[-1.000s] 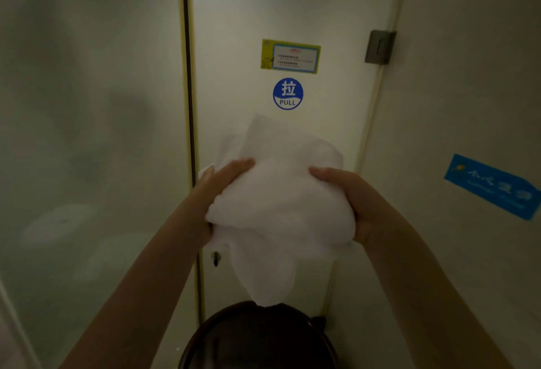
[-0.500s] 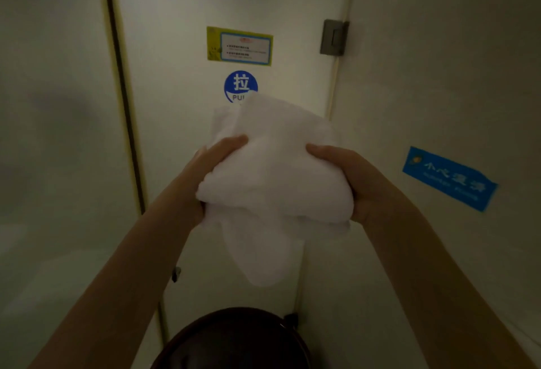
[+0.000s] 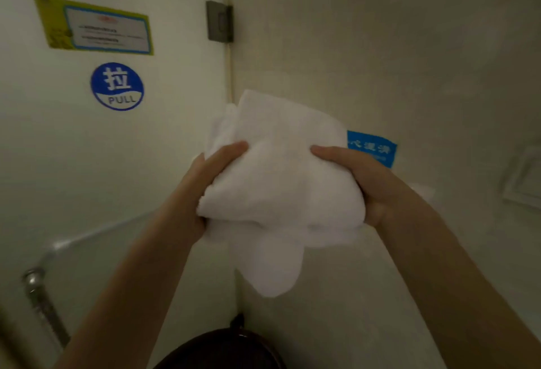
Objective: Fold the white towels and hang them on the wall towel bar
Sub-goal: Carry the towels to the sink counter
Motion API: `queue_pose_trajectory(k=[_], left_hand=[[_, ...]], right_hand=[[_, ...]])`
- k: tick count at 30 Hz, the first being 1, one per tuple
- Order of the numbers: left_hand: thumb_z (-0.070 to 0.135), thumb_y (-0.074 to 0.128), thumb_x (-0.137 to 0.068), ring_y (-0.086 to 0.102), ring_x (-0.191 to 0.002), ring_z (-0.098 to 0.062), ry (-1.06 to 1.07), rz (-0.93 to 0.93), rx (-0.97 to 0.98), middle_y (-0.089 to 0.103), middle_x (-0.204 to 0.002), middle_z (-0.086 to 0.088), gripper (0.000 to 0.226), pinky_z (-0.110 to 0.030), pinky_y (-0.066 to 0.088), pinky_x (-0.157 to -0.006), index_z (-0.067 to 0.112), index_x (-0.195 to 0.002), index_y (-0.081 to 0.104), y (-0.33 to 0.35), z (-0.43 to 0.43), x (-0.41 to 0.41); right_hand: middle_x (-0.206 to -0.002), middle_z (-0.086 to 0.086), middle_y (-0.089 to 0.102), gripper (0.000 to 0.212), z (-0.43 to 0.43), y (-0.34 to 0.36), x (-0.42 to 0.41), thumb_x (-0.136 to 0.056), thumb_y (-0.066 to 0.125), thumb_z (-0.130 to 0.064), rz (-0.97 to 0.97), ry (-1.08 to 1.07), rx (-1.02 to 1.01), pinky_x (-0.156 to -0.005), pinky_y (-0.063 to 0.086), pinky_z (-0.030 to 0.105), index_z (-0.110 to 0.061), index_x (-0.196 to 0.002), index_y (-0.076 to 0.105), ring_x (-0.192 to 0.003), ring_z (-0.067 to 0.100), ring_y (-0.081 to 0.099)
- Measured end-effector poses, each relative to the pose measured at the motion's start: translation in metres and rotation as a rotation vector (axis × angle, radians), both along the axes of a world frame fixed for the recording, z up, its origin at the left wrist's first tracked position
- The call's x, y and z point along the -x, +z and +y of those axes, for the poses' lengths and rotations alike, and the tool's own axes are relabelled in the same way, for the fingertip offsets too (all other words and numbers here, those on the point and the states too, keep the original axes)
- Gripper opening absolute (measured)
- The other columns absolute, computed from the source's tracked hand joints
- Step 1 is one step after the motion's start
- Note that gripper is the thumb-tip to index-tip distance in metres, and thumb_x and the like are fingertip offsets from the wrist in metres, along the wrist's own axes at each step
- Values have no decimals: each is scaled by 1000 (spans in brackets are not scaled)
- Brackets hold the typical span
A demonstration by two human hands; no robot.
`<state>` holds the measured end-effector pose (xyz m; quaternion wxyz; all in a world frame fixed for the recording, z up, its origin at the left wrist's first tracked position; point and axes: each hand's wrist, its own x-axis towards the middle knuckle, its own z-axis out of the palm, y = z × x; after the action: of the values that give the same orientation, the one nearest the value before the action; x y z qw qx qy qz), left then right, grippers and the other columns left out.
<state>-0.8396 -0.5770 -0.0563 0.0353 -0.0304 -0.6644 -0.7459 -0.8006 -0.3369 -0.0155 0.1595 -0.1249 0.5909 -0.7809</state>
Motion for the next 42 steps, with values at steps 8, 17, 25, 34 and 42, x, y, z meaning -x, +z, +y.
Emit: queue_pose_trajectory(k=[8, 17, 25, 34, 42], left_hand=[[61, 80, -60, 65, -107, -26, -237, -8, -7, 67, -119, -4, 74, -51, 48, -97, 25, -122, 61, 5, 65, 13], [56, 74, -72, 65, -109, -23, -480, 24, -62, 67, -120, -3, 61, -47, 48, -98, 24, -121, 63, 5, 156, -20], [48, 71, -78, 65, -108, -25, -526, 22, -96, 68, -117, -6, 51, -43, 51, -94, 19, -119, 64, 16, 225, -62], [62, 77, -50, 64, -109, -22, -644, 10, -72, 66, -121, -3, 87, -46, 47, -100, 22, -125, 59, 17, 281, -80], [46, 76, -65, 66, -104, -21, -866, 0, -108, 70, -113, -4, 63, -35, 54, -87, 18, -119, 63, 30, 318, -78]], right_hand=[[-91, 9, 74, 37, 40, 2, -47, -70, 66, -26, -15, -259, -6, -61, 59, 33, -10, -104, 68, -76, 23, 72], [-90, 9, 74, 43, 114, 9, -98, -66, 68, -28, -15, -477, -49, -62, 59, 34, -11, -105, 67, -77, 23, 72], [-91, 10, 74, 40, 171, 12, -140, -67, 67, -27, -2, -558, -56, -63, 60, 38, -11, -104, 67, -76, 25, 72], [-85, 10, 74, 35, 210, 9, -173, -69, 64, -27, -5, -700, -57, -52, 57, 35, -11, -100, 68, -69, 24, 72], [-78, 9, 74, 31, 218, 14, -195, -69, 64, -27, 10, -931, -72, -48, 56, 33, -13, -97, 67, -63, 23, 71]])
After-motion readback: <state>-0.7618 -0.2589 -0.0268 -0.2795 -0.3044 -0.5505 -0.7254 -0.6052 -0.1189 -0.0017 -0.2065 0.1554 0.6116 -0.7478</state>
